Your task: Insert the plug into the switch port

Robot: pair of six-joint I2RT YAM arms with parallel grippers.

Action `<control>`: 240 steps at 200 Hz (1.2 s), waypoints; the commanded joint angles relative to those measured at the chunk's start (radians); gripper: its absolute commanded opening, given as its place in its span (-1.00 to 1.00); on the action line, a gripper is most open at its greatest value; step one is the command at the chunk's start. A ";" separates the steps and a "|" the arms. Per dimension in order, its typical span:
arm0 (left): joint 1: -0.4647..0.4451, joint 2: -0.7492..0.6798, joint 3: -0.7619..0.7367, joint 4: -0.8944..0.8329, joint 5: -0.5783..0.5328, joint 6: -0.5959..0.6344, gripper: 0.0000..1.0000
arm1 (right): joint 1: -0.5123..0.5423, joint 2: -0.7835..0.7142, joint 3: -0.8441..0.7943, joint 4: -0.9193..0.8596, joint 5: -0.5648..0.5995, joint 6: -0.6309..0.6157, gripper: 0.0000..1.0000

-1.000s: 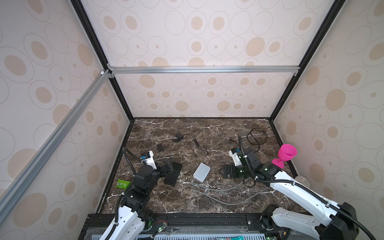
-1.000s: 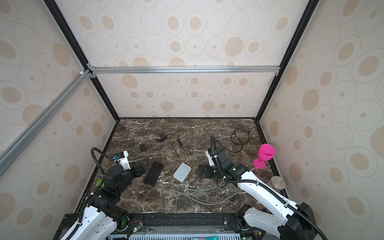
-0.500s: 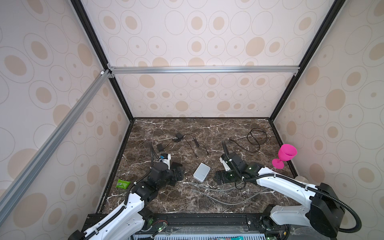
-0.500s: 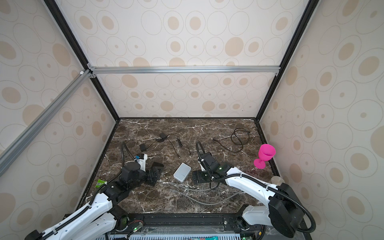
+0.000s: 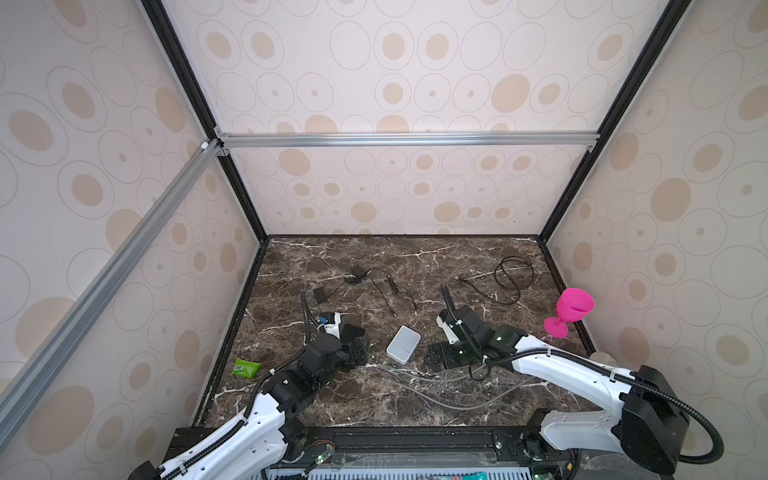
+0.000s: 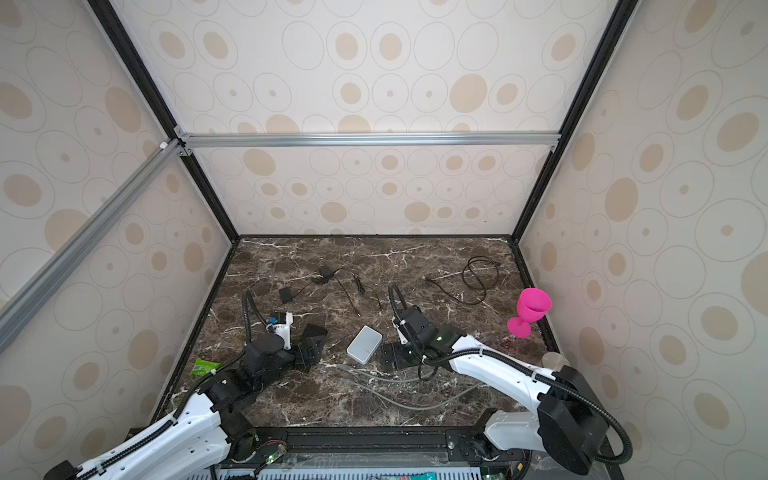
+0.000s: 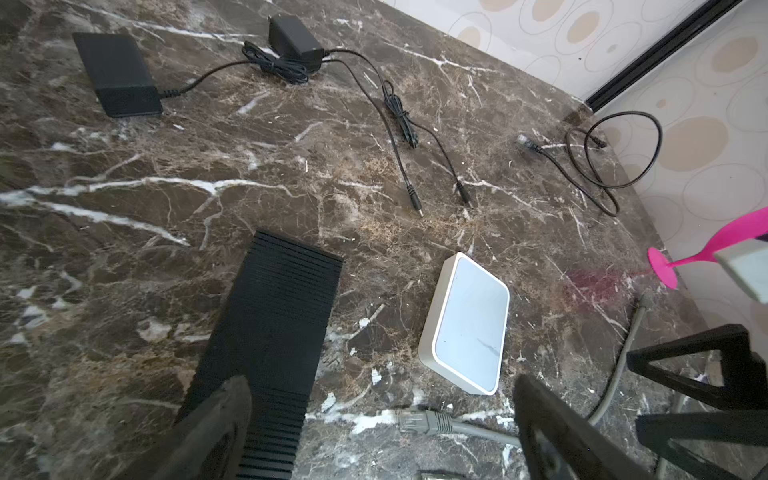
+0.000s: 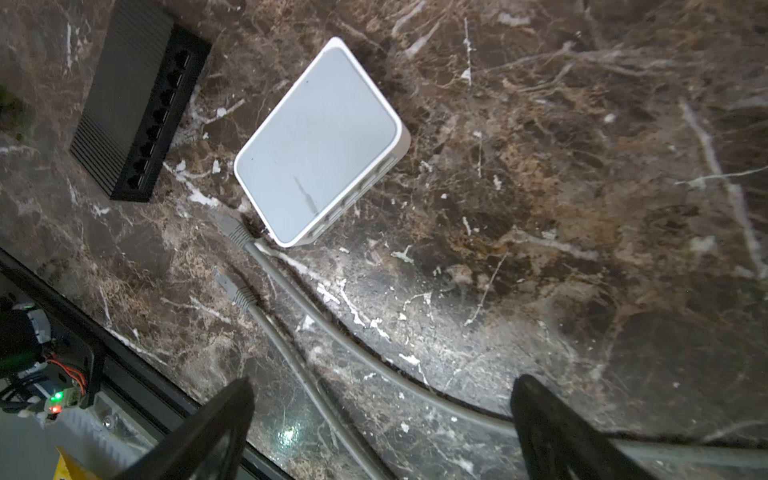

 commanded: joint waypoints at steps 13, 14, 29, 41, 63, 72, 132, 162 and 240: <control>0.013 0.074 0.005 0.010 0.012 -0.021 0.96 | 0.141 0.026 0.082 -0.039 0.090 -0.044 0.95; 0.014 0.076 0.005 0.012 0.013 -0.020 0.97 | 0.146 0.028 0.084 -0.040 0.092 -0.045 0.95; 0.026 0.098 0.001 0.021 0.016 -0.009 0.96 | 0.211 0.078 0.132 -0.062 0.132 -0.063 0.90; 0.045 0.115 -0.005 0.035 0.034 0.000 0.94 | 0.246 0.133 0.174 -0.087 0.151 -0.074 0.82; 0.080 0.136 -0.010 0.045 0.056 0.010 0.90 | 0.276 0.227 0.245 -0.121 0.152 -0.099 0.70; 0.092 0.139 -0.010 0.045 0.064 0.020 0.90 | 0.283 0.256 0.268 -0.132 0.152 -0.108 0.67; 0.152 0.169 0.036 -0.058 0.039 0.104 0.76 | 0.285 0.383 0.364 -0.172 0.101 -0.154 0.38; 0.154 0.246 0.057 -0.056 0.044 0.127 0.70 | 0.285 0.432 0.398 -0.191 0.091 -0.163 0.34; 0.199 0.354 0.054 -0.015 0.107 0.142 0.87 | 0.285 0.428 0.394 -0.190 0.101 -0.166 0.37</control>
